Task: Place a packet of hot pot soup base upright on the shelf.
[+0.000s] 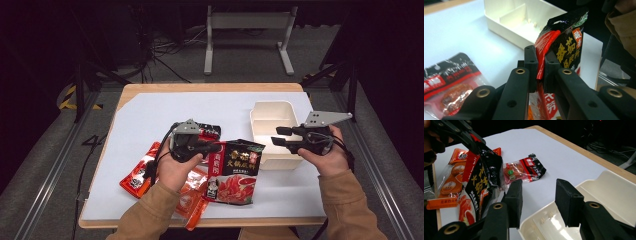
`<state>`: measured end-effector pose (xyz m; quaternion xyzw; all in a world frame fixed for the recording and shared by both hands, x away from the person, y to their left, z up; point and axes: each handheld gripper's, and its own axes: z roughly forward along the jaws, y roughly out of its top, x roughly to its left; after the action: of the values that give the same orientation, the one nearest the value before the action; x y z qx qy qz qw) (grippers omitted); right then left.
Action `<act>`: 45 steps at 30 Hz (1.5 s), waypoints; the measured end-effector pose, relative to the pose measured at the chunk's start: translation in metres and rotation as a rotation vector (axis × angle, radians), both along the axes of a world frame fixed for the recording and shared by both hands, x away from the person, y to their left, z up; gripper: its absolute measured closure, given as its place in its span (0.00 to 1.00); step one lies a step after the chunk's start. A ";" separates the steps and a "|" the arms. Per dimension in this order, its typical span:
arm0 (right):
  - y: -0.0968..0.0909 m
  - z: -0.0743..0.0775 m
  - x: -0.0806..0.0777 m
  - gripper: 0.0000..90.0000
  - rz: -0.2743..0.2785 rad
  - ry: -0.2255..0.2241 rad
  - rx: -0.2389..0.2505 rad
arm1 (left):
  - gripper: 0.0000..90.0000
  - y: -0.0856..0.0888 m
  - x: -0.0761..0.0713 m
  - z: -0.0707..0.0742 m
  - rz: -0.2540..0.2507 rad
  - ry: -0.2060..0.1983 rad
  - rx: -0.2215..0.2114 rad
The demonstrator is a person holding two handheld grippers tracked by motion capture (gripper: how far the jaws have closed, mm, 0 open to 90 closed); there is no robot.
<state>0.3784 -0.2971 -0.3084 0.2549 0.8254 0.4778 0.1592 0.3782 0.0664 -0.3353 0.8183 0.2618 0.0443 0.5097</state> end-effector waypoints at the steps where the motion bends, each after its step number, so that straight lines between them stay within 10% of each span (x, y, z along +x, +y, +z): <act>1: 0.000 0.001 -0.001 0.63 0.001 0.000 0.001 | 0.94 0.000 -0.002 0.002 0.007 -0.013 0.003; 12: 0.011 0.006 -0.007 0.52 0.046 -0.003 -0.035 | 0.94 0.007 -0.013 0.015 0.064 -0.136 -0.014; 30: 0.040 0.004 -0.008 0.50 0.127 0.069 0.102 | 0.94 0.007 -0.019 0.021 0.091 -0.170 -0.043; 45: 0.067 0.000 0.002 0.55 0.148 0.097 0.066 | 0.94 0.004 -0.021 0.020 0.084 -0.179 -0.042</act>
<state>0.3804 -0.2300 -0.3088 0.2212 0.8325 0.5024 0.0748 0.3570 0.0704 -0.3152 0.7885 0.2504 0.1331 0.5458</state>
